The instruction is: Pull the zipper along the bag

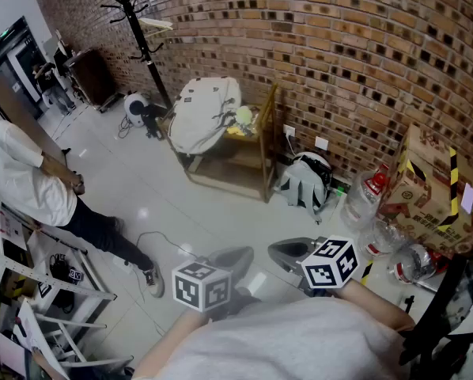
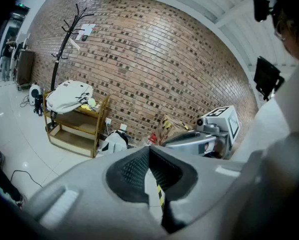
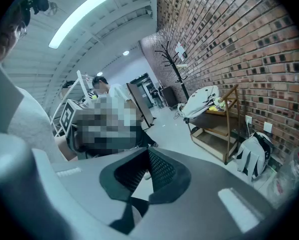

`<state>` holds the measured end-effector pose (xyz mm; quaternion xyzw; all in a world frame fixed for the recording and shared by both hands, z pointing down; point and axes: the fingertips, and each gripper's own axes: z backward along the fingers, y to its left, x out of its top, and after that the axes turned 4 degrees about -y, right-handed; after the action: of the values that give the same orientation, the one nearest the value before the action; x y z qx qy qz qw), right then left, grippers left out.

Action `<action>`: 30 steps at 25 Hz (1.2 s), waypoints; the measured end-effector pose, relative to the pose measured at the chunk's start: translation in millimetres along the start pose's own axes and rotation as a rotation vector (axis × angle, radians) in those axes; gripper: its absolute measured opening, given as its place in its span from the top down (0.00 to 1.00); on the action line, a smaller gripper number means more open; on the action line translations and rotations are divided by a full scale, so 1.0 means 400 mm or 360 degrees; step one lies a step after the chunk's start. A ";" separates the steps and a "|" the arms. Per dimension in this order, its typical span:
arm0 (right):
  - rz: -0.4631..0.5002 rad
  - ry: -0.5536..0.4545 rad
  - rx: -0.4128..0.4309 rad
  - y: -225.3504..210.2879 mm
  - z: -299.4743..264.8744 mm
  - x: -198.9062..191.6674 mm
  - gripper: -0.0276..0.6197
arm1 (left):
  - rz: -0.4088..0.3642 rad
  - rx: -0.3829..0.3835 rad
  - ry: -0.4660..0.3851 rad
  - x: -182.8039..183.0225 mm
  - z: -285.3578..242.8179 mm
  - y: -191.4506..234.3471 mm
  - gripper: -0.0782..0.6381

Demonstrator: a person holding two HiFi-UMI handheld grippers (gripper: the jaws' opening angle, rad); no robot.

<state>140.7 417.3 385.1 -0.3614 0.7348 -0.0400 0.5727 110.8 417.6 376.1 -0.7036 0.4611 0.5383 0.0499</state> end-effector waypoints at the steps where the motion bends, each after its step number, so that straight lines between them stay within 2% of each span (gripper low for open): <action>1: 0.0008 -0.0012 -0.0004 -0.012 -0.006 0.015 0.96 | -0.0011 0.0003 -0.0008 0.014 -0.008 0.011 0.89; 4: 0.0025 -0.0034 -0.0009 -0.039 -0.025 0.048 0.96 | -0.0031 0.0012 -0.0022 0.046 -0.023 0.039 0.89; 10: 0.0016 -0.0011 -0.0007 -0.077 -0.075 0.060 0.95 | 0.0012 0.0028 -0.0043 0.055 -0.042 0.103 0.89; 15: 0.0016 0.0035 -0.0018 -0.144 -0.165 0.087 0.96 | 0.0051 0.0035 -0.0055 0.081 -0.080 0.218 0.89; 19: -0.0019 0.0065 -0.0047 -0.225 -0.277 0.142 0.96 | 0.0100 0.0014 -0.0026 0.122 -0.118 0.356 0.89; 22: -0.0053 0.0077 -0.0067 -0.300 -0.378 0.202 0.95 | 0.0127 0.0004 -0.0014 0.185 -0.158 0.485 0.89; 26: -0.0112 0.0103 -0.0101 -0.430 -0.513 0.308 0.96 | 0.0170 0.0000 -0.0005 0.317 -0.234 0.679 0.89; 30: -0.0133 0.0084 -0.0133 -0.540 -0.646 0.459 0.95 | 0.0184 0.0023 -0.0015 0.473 -0.279 0.872 0.89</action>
<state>5.3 60.8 425.9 -0.4141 0.7350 -0.0425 0.5352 -55.9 43.2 419.1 -0.6729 0.5046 0.5403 0.0261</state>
